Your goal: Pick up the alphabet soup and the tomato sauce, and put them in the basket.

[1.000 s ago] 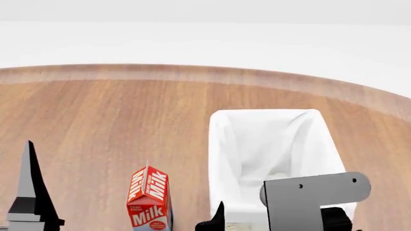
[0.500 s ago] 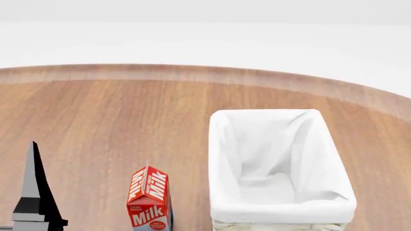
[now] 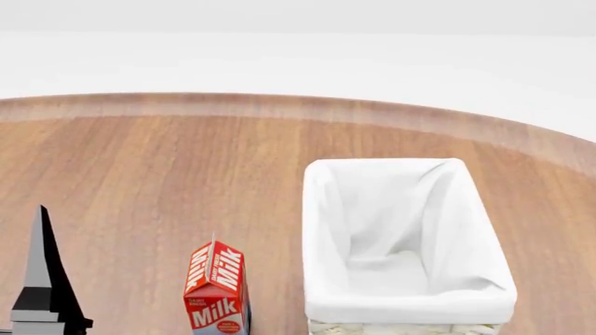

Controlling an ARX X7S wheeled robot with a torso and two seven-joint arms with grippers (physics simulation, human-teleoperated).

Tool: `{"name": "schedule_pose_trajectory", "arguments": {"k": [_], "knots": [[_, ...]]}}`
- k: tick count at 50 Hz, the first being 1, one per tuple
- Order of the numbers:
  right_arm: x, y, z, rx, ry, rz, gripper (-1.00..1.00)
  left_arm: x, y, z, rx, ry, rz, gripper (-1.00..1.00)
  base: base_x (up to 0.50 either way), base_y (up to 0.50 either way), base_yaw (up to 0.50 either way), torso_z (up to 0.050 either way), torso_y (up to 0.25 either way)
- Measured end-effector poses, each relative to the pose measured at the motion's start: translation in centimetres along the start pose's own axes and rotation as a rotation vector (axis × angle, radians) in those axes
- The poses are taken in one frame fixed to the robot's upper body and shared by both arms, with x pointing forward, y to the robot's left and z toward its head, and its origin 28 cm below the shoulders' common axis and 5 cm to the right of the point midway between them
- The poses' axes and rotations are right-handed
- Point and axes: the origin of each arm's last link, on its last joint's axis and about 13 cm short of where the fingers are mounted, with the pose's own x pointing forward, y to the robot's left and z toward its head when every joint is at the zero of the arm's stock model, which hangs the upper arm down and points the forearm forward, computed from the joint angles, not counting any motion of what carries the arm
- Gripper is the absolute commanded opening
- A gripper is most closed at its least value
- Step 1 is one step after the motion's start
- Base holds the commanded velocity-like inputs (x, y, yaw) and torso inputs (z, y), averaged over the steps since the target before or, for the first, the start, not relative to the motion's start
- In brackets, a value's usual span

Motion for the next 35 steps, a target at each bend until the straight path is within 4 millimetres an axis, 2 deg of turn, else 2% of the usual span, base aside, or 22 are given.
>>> {"name": "schedule_pose_trajectory", "arguments": {"k": [18, 35], "knots": [[-0.6, 0.7, -2.3, -0.044, 0.08, 0.022, 1.0, 0.0, 0.0, 0.0, -0.001, 0.001, 0.0, 1.0, 0.0, 0.0, 0.0, 0.0, 0.0], [0.3, 0.8, -3.8, -0.048, 0.122, 0.029, 1.0, -0.1, -0.1, -0.2, -0.004, 0.005, 0.0, 1.0, 0.0, 0.0, 0.0, 0.0, 0.0]]}}
